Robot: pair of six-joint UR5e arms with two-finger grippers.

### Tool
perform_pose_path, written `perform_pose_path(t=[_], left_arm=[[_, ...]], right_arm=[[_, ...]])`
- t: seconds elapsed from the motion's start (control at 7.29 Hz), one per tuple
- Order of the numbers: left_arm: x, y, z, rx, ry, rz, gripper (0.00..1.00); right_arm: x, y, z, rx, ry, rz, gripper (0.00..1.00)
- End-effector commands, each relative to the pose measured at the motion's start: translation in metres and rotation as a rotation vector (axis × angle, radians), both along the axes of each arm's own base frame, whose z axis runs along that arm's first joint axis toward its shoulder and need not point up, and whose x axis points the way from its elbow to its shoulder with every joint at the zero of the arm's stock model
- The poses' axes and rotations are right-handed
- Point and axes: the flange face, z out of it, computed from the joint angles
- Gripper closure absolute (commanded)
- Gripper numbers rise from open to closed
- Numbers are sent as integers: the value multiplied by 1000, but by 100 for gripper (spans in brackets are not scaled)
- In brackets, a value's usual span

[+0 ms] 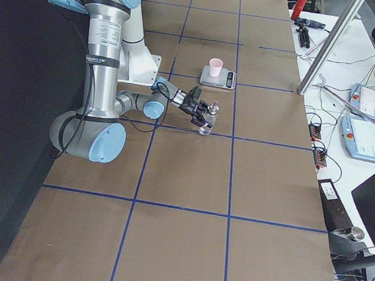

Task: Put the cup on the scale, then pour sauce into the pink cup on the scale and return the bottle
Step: 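Lower the glass bottle with the right gripper back to its spot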

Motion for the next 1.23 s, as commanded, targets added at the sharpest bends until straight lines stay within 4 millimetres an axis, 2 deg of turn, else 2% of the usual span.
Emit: perform_pose_path(t=[0.0,0.14,0.27,0.41,0.82,0.96,1.1], left_arm=[[-1,0,0,0,1,-1,0],[-1,0,0,0,1,-1,0],[0,0,0,0,1,1,0],[-1,0,0,0,1,-1,0],[-1,0,0,0,1,-1,0],[-1,0,0,0,1,-1,0],[-1,0,-1,1,1,-2,0]], right_arm=[[1,-1,-1,-1,-2,1,96],[1,-1,0,-1,-1,1,95],[1,-1,-1,-1,-2,1,85],[1,-1,-1,-1,-2,1,79],[1,-1,-1,0,-2,2,77],[1,-1,-1,0,-7,5,1],[1,-1,-1,-1,-11,8,0]])
